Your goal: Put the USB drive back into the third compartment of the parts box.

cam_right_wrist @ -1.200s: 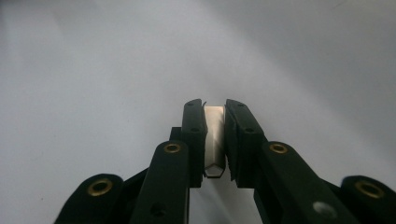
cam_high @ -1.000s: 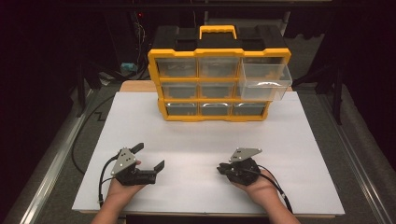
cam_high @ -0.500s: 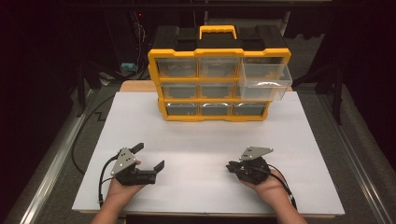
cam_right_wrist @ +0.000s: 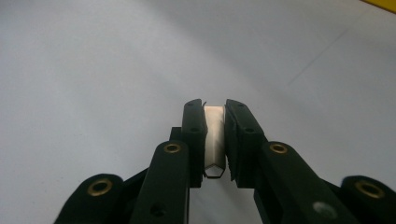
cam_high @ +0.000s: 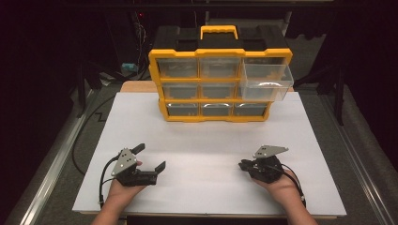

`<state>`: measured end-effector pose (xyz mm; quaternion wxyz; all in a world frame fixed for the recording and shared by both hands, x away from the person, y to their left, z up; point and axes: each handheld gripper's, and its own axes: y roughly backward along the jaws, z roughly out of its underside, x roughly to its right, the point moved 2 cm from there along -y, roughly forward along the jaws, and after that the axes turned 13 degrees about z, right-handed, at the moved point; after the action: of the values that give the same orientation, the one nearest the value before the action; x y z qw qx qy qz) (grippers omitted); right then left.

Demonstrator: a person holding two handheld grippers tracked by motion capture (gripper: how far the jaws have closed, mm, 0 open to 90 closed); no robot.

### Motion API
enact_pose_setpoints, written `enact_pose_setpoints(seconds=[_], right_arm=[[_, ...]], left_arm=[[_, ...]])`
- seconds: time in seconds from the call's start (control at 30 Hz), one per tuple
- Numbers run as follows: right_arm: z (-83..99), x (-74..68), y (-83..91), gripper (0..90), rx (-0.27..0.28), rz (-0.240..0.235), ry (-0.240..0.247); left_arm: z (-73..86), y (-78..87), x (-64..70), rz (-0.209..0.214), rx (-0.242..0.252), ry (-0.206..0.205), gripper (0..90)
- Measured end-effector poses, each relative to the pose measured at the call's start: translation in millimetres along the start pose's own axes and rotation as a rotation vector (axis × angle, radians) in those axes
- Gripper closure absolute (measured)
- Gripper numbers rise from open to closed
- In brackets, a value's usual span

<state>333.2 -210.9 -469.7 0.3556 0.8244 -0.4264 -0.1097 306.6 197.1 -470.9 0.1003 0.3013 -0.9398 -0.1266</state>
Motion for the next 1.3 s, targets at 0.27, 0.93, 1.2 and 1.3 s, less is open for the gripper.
enact_pose_setpoints(seconds=[0.27,0.93,1.2,1.3], right_arm=[[8.4,18.9,7.0,80.2,-0.007,0.047,-0.030],[2.4,21.1,9.4,80.2,-0.093,0.048,0.008],[-7.7,20.1,7.5,80.2,-0.175,-0.008,0.045],[-10.6,18.0,5.6,80.2,-0.208,-0.014,0.076]], left_arm=[[-0.1,0.2,-0.4,0.002,0.001,0.001,0.4],[1.2,-1.9,-0.7,0.014,0.000,-0.003,0.4],[1.4,-2.8,-0.7,0.013,0.000,-0.010,0.4],[0.5,-1.4,-1.2,0.014,0.010,-0.005,0.4]])
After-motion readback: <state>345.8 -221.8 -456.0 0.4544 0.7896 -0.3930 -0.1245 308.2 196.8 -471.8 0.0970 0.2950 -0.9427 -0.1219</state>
